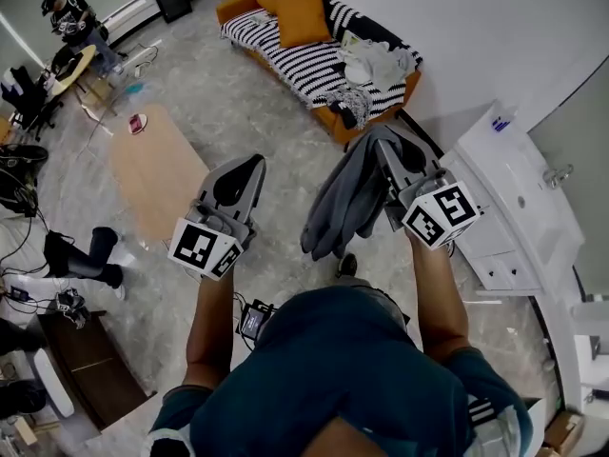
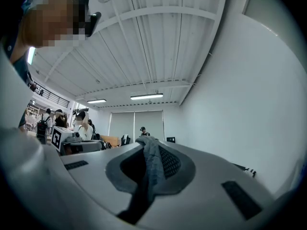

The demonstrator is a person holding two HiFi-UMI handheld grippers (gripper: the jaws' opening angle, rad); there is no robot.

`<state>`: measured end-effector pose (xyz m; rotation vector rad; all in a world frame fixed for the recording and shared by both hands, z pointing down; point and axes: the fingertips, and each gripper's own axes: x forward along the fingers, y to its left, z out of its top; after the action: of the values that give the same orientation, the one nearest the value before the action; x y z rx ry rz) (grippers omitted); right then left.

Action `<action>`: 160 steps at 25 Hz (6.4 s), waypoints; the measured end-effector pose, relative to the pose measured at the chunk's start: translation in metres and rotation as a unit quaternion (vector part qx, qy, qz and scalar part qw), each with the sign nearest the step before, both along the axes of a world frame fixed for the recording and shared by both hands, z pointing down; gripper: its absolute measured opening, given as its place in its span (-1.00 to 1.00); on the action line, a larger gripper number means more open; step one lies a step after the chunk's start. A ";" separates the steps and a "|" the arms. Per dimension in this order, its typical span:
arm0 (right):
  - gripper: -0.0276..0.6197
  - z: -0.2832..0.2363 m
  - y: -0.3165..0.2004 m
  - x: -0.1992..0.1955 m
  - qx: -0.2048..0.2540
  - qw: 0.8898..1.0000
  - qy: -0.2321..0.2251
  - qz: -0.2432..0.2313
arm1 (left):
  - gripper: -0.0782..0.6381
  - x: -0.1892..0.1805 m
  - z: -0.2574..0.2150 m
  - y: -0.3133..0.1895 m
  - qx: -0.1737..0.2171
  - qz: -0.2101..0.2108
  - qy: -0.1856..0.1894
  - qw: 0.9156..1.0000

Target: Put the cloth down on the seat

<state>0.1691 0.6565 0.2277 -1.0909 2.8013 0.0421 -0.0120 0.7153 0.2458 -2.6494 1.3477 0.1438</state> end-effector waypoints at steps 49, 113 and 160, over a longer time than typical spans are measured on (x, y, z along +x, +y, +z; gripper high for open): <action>-0.84 0.011 -0.275 0.073 0.008 1.000 -0.001 -0.013 | -0.77 0.103 0.021 -0.302 -0.034 0.017 -0.023 0.999; -0.84 0.017 -0.578 0.018 0.003 0.999 0.002 -0.045 | -0.77 0.046 0.032 -0.598 -0.046 -0.024 -0.021 0.998; -0.84 0.012 -0.731 -0.156 0.010 0.999 0.008 -0.038 | -0.77 -0.141 0.034 -0.746 -0.044 -0.036 -0.007 0.998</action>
<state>0.0136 -0.0743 0.2396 -0.9837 2.8472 0.0700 -0.1533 -0.0306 0.2795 -2.6637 1.4759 0.0586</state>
